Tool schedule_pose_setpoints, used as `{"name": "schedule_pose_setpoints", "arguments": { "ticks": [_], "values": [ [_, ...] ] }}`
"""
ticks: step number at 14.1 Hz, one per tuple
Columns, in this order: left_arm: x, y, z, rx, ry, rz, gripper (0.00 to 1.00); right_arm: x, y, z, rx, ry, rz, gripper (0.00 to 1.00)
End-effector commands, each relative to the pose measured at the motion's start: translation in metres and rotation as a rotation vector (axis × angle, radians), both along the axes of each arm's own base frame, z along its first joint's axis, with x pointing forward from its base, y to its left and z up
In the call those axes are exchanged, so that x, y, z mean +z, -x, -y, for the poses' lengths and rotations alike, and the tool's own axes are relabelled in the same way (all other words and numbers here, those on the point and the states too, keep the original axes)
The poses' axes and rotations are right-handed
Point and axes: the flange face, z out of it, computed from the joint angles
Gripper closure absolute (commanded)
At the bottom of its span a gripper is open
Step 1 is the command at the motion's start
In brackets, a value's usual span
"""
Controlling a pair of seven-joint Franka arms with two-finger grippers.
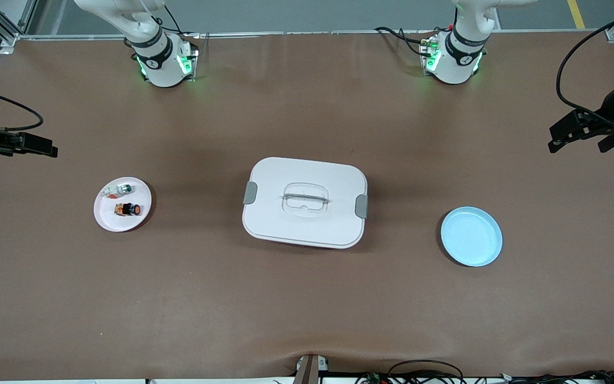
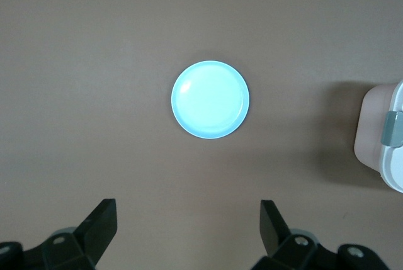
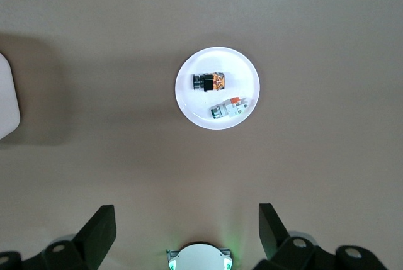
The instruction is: Transfer orange switch to right arm and place
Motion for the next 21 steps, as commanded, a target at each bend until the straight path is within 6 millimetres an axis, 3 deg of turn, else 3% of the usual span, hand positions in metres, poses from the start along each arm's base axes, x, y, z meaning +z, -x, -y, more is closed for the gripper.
{"name": "schedule_pose_setpoints", "arguments": {
  "ticks": [1,13,21],
  "values": [
    [0.008,0.001,0.004,-0.022,-0.002,-0.001,0.00,0.011,0.001,-0.001,-0.016,-0.012,0.012,0.00],
    [0.008,0.003,0.002,-0.022,0.000,-0.007,0.00,0.008,0.000,0.003,-0.029,-0.015,0.020,0.00],
    [0.008,0.003,0.003,-0.021,0.009,-0.011,0.00,0.024,0.011,0.001,-0.025,-0.021,0.092,0.00]
  ]
}}
